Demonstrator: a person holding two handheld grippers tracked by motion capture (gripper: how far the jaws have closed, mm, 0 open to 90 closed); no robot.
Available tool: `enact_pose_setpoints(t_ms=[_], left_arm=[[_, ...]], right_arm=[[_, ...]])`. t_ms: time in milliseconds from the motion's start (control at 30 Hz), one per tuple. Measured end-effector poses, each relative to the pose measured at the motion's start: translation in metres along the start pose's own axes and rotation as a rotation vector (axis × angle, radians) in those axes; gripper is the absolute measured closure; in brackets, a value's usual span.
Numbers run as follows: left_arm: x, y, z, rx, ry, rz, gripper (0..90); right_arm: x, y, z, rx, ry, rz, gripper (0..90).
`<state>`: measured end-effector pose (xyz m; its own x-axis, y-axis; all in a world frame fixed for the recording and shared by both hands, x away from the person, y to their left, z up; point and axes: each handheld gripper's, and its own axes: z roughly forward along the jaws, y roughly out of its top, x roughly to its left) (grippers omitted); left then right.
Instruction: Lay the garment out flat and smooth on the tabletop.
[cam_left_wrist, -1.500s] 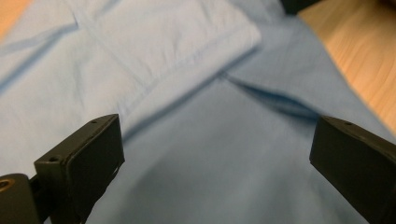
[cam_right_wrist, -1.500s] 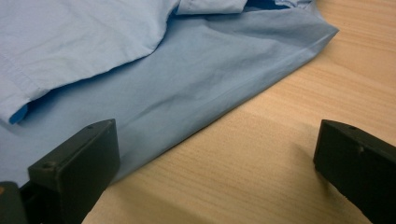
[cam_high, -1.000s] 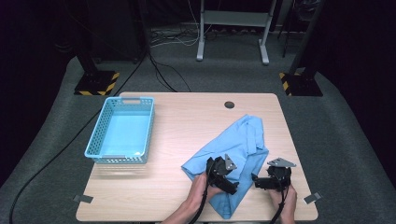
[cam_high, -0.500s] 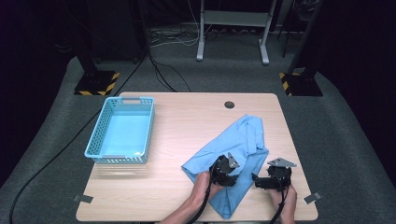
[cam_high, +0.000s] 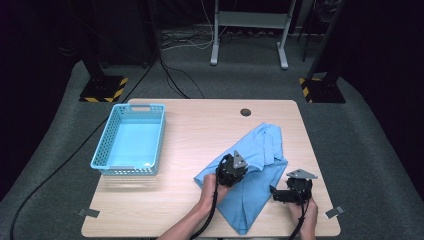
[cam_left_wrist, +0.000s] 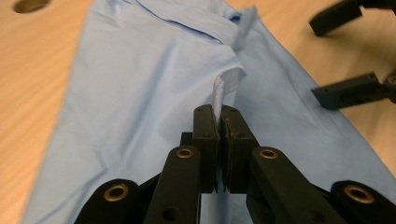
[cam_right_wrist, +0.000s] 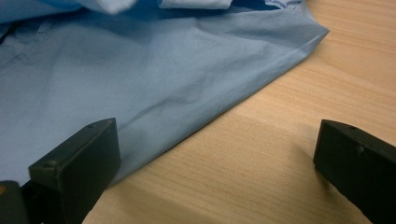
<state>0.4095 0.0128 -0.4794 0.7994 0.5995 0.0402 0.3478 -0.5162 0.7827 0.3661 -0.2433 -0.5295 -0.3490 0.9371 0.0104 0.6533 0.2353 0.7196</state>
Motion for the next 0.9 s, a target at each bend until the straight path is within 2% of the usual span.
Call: enact_pose_setpoints(t_ms=[233, 367, 533, 567, 600, 667, 800, 900], left_arm=[[0.031, 0.012, -0.017, -0.040, 0.079, -0.011, 85.8], [0.050, 0.016, -0.025, -0.057, 0.116, -0.032, 85.8], [0.081, 0.019, -0.030, -0.051, 0.162, -0.077, 85.6], [0.094, 0.019, -0.031, -0.041, 0.181, -0.096, 85.4], [0.094, 0.019, -0.031, -0.041, 0.181, -0.096, 85.4], [0.105, 0.018, -0.031, -0.034, 0.209, -0.109, 85.4], [0.128, 0.014, -0.028, -0.006, 0.232, -0.158, 85.2], [0.143, 0.007, -0.022, 0.031, 0.266, -0.183, 84.9]], right_arm=[[0.000, 0.000, 0.000, -0.001, -0.002, 0.002, 0.0], [0.000, 0.000, 0.000, -0.001, -0.004, 0.003, 0.0], [0.000, 0.000, 0.000, -0.001, -0.007, 0.008, 0.0], [0.000, 0.000, 0.000, -0.001, -0.008, 0.008, 0.0], [0.000, 0.000, 0.000, -0.001, -0.008, 0.008, 0.0], [0.000, 0.000, 0.000, -0.001, -0.009, 0.010, 0.0], [0.000, 0.000, 0.000, -0.001, -0.010, 0.011, 0.0], [0.000, 0.000, 0.000, -0.001, -0.011, 0.012, 0.0]])
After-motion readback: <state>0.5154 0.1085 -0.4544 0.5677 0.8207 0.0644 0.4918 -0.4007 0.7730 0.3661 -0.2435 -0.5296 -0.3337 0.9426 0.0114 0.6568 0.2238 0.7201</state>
